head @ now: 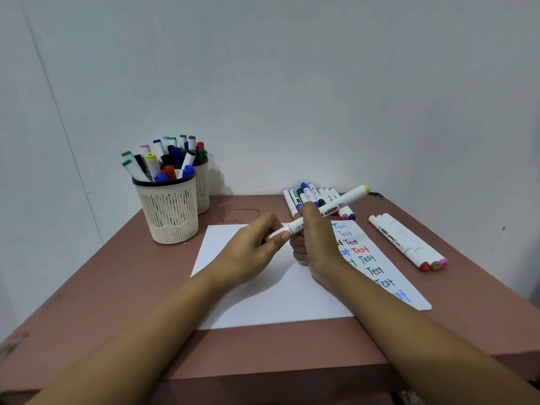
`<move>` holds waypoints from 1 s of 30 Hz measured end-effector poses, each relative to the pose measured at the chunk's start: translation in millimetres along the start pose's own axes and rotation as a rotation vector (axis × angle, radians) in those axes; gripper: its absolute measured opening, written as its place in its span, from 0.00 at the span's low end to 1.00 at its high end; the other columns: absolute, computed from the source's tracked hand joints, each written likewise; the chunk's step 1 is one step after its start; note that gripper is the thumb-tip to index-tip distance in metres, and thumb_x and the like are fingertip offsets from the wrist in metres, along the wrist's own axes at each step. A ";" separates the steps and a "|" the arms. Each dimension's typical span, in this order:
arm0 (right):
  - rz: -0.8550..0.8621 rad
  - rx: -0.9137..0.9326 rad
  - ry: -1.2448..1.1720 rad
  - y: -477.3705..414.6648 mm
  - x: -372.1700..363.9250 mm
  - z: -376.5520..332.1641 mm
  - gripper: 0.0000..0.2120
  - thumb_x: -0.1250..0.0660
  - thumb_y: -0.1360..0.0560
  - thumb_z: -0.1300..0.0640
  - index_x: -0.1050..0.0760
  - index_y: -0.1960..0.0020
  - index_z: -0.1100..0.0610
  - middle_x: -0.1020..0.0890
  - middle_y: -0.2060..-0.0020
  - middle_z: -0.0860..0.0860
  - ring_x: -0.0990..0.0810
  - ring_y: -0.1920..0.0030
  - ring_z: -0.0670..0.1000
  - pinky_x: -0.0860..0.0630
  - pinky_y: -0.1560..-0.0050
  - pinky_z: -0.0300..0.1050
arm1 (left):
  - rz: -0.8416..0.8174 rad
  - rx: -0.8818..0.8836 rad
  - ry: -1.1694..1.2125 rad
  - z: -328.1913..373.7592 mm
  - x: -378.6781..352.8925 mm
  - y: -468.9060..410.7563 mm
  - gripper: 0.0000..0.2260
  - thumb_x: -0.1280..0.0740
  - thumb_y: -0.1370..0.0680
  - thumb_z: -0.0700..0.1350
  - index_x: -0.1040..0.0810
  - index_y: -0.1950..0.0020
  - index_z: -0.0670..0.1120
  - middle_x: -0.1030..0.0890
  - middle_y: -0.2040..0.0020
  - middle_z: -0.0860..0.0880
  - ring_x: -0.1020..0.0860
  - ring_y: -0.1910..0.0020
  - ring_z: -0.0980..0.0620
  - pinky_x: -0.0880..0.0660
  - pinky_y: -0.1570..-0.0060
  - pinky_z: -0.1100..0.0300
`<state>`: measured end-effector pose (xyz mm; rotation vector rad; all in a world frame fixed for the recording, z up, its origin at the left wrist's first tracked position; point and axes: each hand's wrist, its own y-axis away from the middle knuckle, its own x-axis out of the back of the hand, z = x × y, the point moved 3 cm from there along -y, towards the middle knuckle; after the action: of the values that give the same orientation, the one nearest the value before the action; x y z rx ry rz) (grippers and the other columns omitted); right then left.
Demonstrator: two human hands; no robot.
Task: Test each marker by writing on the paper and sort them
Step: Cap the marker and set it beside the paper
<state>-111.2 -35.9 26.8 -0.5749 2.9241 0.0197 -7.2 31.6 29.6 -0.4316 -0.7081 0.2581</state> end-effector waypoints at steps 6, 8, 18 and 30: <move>-0.001 -0.004 -0.040 -2.1 -1.1 2.5 0.17 0.47 0.23 0.55 0.45 0.70 0.53 0.43 0.81 0.46 0.48 0.81 0.45 0.49 0.78 0.33 | 0.005 -0.024 0.045 -0.3 0.3 -3.7 0.08 0.36 0.22 0.45 0.29 0.60 0.48 0.29 0.68 0.54 0.34 0.69 0.58 0.36 0.68 0.66; -0.024 -0.003 -0.032 -4.0 -0.8 1.6 0.20 0.46 0.22 0.52 0.44 0.72 0.53 0.42 0.81 0.47 0.48 0.81 0.45 0.49 0.78 0.34 | 0.064 0.037 0.158 -3.4 3.5 -7.0 0.06 0.33 0.23 0.44 0.25 0.59 0.45 0.28 0.72 0.56 0.33 0.72 0.59 0.35 0.69 0.65; 0.064 0.011 -0.195 -13.0 17.7 -13.1 0.20 0.43 0.22 0.37 0.23 0.44 0.51 0.22 0.61 0.51 0.23 0.60 0.50 0.27 0.60 0.45 | 0.419 0.197 0.780 -8.1 36.9 -9.9 0.03 0.34 0.24 0.37 0.24 0.57 0.43 0.22 0.66 0.48 0.21 0.68 0.55 0.22 0.68 0.63; 0.107 0.280 1.267 -24.3 16.5 17.5 0.16 0.43 0.20 0.54 0.25 0.35 0.53 0.26 0.38 0.54 0.29 0.38 0.57 0.32 0.40 0.49 | 0.554 0.096 0.238 -5.0 73.1 -17.9 0.11 0.31 0.24 0.46 0.25 0.43 0.50 0.20 0.54 0.50 0.20 0.53 0.54 0.21 0.57 0.56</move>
<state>-114.4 -63.8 7.4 -0.4655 3.9846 -1.1051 51.2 41.4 76.2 -0.5521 -0.3286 0.7467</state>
